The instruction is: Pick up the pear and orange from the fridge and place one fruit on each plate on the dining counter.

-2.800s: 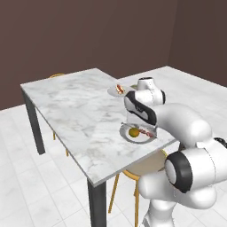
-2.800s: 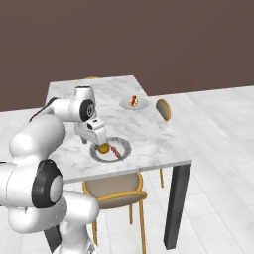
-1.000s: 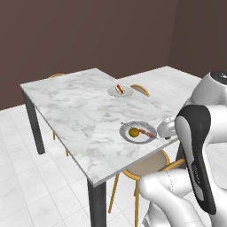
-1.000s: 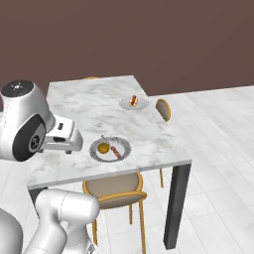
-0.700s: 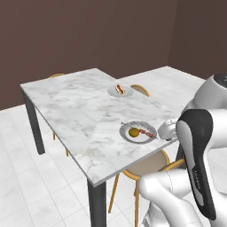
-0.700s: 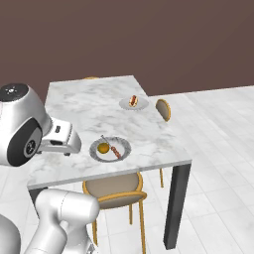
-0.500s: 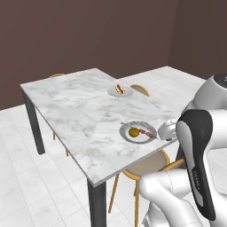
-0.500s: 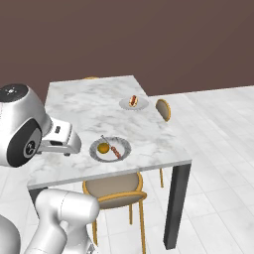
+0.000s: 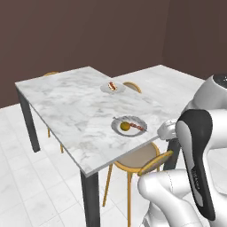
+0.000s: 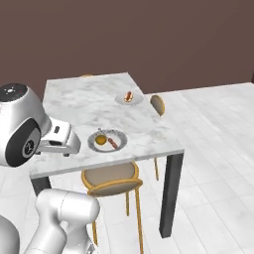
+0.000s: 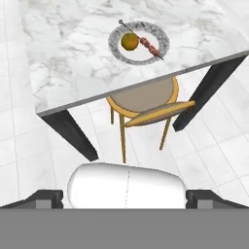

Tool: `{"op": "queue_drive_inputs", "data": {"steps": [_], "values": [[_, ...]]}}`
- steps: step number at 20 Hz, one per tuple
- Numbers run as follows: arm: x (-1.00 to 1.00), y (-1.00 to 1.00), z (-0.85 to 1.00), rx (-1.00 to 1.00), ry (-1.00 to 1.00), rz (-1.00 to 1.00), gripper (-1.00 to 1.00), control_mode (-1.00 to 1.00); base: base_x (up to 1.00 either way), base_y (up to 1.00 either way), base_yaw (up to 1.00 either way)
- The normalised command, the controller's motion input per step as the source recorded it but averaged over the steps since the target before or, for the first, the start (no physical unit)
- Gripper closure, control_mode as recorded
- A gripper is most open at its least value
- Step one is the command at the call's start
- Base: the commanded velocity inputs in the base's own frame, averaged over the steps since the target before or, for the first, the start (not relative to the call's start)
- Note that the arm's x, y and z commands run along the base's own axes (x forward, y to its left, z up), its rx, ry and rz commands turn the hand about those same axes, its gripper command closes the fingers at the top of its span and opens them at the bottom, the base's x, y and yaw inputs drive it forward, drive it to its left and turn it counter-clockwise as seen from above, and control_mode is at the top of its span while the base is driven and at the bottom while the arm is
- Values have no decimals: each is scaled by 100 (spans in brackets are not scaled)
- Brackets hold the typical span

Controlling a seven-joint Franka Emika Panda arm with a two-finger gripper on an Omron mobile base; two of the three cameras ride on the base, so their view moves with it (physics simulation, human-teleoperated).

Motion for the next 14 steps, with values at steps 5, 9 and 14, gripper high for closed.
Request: {"op": "queue_drive_inputs", "data": {"steps": [5,9,14], "values": [[0,0,0,0,0,0,-100,100,-100,-3,-49],[0,0,0,0,0,0,-100,100,-91,-1,-67],[0,0,0,0,0,0,-100,100,-30,-1,-85]]}}
